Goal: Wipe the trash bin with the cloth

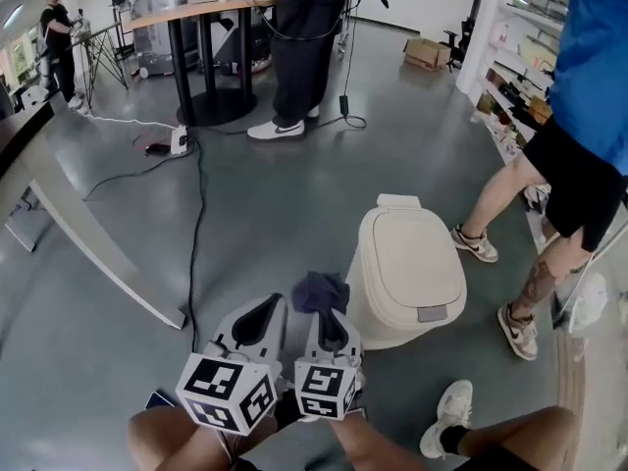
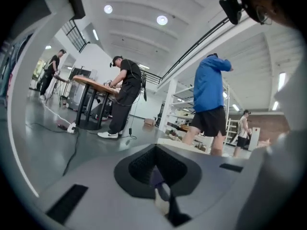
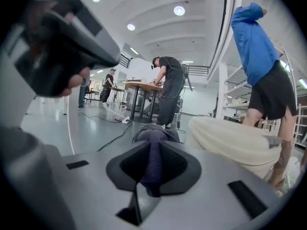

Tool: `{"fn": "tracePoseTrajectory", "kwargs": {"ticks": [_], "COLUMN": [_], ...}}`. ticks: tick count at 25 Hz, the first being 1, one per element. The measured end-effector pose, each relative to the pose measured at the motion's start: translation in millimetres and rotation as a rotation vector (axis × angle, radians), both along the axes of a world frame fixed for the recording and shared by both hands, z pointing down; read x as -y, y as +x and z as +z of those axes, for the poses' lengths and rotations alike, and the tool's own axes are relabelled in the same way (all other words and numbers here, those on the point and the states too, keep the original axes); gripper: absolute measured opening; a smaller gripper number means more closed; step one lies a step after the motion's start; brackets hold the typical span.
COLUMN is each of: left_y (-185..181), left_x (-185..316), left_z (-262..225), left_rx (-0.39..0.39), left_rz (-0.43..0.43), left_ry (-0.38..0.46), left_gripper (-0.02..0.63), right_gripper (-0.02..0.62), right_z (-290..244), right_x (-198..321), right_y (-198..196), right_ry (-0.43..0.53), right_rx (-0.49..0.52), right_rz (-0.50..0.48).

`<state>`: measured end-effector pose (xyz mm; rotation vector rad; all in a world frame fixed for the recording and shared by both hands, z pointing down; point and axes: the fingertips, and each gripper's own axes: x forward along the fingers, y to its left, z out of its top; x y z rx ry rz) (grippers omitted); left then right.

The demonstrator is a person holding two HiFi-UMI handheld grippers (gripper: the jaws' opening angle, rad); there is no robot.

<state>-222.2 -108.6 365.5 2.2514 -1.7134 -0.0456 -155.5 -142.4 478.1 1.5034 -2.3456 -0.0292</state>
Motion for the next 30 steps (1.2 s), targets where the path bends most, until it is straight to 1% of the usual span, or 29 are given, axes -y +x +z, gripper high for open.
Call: {"fn": "tracePoseTrajectory", "kwargs": {"ticks": [2, 6, 10, 13, 15, 17, 20, 22, 24, 28, 30], "left_y": [-6, -2, 14, 25, 34, 45, 71, 89, 104, 130, 149], "left_x": [-2, -8, -13, -24, -36, -45, -45, -43, -40, -34, -33], "left_z": [-8, -2, 7, 1, -2, -5, -17, -27, -35, -56, -63], "left_rx": [0.036, 0.074, 0.106, 0.122, 0.126, 0.146, 0.165, 0.165, 0.179, 0.191, 0.193], "left_rz": [-0.027, -0.041, -0.017, -0.025, -0.051, -0.068, -0.061, -0.053, -0.053, -0.058, -0.05], "left_ry": [0.017, -0.011, -0.029, -0.025, -0.035, -0.057, -0.07, -0.058, -0.04, -0.003, 0.013], "left_gripper": [0.0, 0.0, 0.0, 0.0, 0.0, 0.0, 0.0, 0.0, 0.0, 0.0, 0.0], "right_gripper": [0.052, 0.052, 0.052, 0.052, 0.052, 0.052, 0.052, 0.052, 0.052, 0.052, 0.052], "right_z": [-24, -73, -108, -129, -138, -144, -157, -165, -171, -179, -182], "right_x": [-15, -43, -54, -60, -65, -71, -76, -79, -80, -69, -64], "right_y": [9, 24, 46, 71, 96, 119, 148, 166, 184, 214, 226], "right_ry": [0.025, 0.091, 0.122, 0.145, 0.136, 0.111, 0.072, 0.064, 0.067, 0.047, 0.056], "right_rx": [0.009, 0.012, 0.068, 0.049, 0.032, 0.041, 0.06, 0.061, 0.071, 0.095, 0.098], "right_rz": [-0.025, -0.093, -0.103, -0.108, -0.109, -0.125, -0.186, -0.221, -0.237, -0.264, -0.281]}}
